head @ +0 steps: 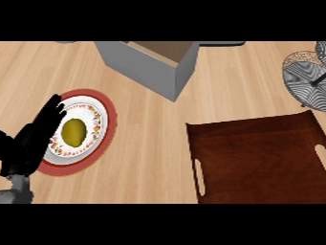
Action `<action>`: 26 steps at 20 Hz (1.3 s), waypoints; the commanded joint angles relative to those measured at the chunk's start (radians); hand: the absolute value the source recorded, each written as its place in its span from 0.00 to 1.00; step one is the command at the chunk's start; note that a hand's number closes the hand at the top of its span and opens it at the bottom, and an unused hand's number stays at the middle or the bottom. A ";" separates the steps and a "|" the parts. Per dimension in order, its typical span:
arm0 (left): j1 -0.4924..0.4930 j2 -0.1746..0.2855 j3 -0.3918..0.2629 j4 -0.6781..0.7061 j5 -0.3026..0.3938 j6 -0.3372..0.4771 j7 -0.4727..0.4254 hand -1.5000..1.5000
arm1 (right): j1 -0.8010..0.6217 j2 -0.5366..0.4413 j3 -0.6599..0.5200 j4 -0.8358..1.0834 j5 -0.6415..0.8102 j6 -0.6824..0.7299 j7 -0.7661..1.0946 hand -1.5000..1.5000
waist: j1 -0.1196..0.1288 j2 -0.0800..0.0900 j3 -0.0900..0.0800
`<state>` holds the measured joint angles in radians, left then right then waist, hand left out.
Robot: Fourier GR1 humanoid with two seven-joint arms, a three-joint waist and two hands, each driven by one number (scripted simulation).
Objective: Pick the can from the tray and place it in the tiered basket
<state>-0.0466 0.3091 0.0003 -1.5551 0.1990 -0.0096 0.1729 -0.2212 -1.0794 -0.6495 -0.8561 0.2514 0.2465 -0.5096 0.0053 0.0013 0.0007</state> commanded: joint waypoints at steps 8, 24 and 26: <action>-0.016 -0.040 -0.015 -0.036 -0.044 0.011 0.047 0.50 | -0.302 0.067 0.204 -0.066 0.049 -0.005 0.256 1.00 | 0.009 0.000 -0.001; -0.022 -0.090 -0.005 -0.022 -0.094 0.010 0.041 0.50 | -0.569 0.156 0.341 0.157 0.184 -0.049 0.390 1.00 | 0.011 0.002 0.000; -0.034 -0.098 -0.007 0.002 -0.096 0.002 0.022 0.50 | -0.567 0.243 0.382 0.166 0.225 -0.133 0.394 1.00 | 0.012 0.003 0.000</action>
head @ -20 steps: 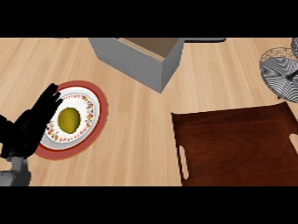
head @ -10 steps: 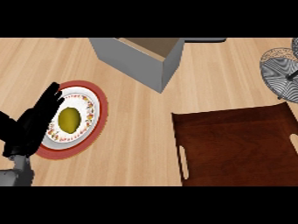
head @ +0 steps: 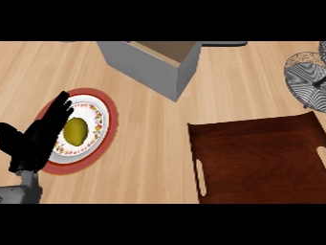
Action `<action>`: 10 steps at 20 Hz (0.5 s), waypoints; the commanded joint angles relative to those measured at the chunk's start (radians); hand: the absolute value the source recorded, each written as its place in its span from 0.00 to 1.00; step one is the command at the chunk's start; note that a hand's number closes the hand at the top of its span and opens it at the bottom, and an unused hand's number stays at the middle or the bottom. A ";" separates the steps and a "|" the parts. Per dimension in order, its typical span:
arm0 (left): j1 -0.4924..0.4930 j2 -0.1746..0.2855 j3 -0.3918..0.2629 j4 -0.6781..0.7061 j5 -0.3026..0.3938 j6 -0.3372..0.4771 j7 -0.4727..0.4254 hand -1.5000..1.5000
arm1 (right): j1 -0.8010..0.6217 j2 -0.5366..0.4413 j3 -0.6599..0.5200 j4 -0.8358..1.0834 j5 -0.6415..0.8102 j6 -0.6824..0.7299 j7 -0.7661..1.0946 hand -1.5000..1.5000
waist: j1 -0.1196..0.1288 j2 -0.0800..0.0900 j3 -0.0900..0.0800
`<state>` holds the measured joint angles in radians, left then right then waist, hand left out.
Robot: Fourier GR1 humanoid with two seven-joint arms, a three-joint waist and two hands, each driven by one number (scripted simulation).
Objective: Pick the can from the tray and place it in the tiered basket
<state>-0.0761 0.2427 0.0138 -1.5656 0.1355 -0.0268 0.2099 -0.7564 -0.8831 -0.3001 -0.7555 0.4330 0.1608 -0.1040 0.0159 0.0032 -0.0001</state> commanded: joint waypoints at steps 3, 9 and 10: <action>0.033 -0.011 -0.007 -0.063 -0.023 0.011 0.028 0.50 | -0.090 0.043 0.049 0.141 0.101 -0.115 -0.040 1.00 | 0.012 0.002 0.001; 0.052 -0.024 0.000 -0.017 -0.021 -0.027 -0.030 0.50 | -0.143 0.111 0.052 0.263 0.152 -0.260 -0.083 1.00 | 0.012 0.004 0.001; 0.013 0.010 0.048 -0.008 0.011 -0.042 -0.006 0.50 | -0.130 0.066 0.019 0.329 0.136 -0.250 -0.161 1.00 | 0.012 0.005 0.001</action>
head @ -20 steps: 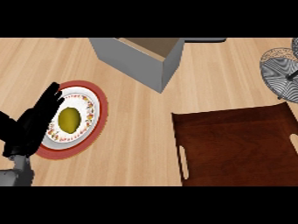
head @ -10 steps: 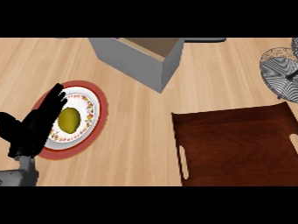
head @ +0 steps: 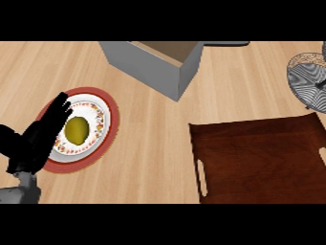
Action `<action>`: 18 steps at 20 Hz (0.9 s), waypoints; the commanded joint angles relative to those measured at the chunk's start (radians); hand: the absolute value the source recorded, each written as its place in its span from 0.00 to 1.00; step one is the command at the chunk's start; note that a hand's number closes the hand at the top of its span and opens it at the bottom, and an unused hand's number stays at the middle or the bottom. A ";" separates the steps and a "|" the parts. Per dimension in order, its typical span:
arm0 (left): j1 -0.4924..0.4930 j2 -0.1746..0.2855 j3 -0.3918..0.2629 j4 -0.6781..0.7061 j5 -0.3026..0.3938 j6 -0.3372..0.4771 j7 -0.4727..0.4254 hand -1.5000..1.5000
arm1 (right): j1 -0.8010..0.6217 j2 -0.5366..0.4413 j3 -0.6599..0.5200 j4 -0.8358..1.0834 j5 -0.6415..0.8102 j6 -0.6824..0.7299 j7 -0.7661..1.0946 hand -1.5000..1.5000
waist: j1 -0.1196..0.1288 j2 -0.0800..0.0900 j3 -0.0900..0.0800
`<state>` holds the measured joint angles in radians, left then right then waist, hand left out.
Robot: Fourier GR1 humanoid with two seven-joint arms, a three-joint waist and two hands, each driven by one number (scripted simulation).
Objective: Pick the can from the tray and place it in the tiered basket
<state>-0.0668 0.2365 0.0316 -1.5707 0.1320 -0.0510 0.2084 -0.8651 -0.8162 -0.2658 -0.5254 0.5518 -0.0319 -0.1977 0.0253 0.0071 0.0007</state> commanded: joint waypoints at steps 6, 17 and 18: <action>-0.080 0.004 0.014 0.009 0.004 -0.005 0.055 0.50 | -0.111 0.001 -0.092 0.156 -0.033 -0.143 -0.101 1.00 | 0.007 0.006 0.001; -0.005 -0.011 0.021 0.009 -0.001 -0.033 -0.015 0.50 | -0.180 0.044 -0.140 0.247 -0.066 -0.187 -0.136 0.00 | 0.016 0.006 0.001; -0.028 -0.017 0.010 0.020 -0.010 -0.026 0.009 0.50 | -0.180 0.021 -0.164 0.247 -0.095 -0.142 -0.133 0.00 | 0.005 0.004 0.001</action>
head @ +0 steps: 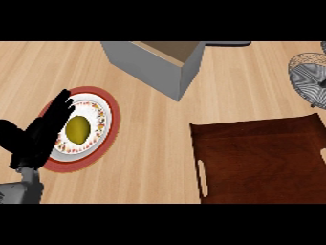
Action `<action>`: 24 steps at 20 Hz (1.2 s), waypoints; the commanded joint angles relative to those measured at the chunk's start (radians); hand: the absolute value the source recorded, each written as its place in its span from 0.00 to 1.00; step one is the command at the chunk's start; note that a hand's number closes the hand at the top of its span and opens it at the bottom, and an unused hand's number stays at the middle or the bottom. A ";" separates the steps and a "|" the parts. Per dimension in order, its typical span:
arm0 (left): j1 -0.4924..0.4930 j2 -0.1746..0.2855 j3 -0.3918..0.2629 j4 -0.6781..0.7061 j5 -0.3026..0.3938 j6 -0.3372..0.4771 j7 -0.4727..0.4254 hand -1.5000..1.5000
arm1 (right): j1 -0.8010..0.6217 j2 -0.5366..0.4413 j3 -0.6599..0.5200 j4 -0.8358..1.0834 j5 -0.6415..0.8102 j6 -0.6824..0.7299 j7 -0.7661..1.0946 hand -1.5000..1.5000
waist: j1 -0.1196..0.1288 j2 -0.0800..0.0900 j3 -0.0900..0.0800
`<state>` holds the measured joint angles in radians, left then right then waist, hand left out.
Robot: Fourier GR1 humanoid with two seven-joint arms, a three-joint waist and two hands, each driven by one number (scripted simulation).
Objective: Pick the can from the tray and place it in the tiered basket
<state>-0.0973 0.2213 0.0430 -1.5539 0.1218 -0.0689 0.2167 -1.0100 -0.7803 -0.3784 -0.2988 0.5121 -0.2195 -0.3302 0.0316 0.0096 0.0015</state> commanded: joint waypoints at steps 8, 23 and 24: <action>0.057 -0.006 -0.005 -0.040 -0.019 0.000 -0.022 0.50 | -0.058 -0.062 -0.226 0.061 -0.232 0.121 0.016 0.00 | 0.005 0.001 0.001; 0.018 0.013 0.028 -0.032 0.006 -0.018 0.017 0.50 | 0.081 -0.402 -0.448 0.102 -0.428 0.191 0.058 0.00 | -0.003 0.005 0.003; -0.015 0.007 0.047 0.030 0.010 -0.015 -0.020 0.50 | 0.116 -0.413 -0.457 0.110 -0.438 0.229 0.040 0.00 | -0.015 0.007 0.003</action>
<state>-0.0925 0.2289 0.0743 -1.5613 0.1260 -0.0809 0.2174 -0.9539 -1.1139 -0.7996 -0.2081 0.1052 -0.0432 -0.2936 0.0234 0.0146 0.0039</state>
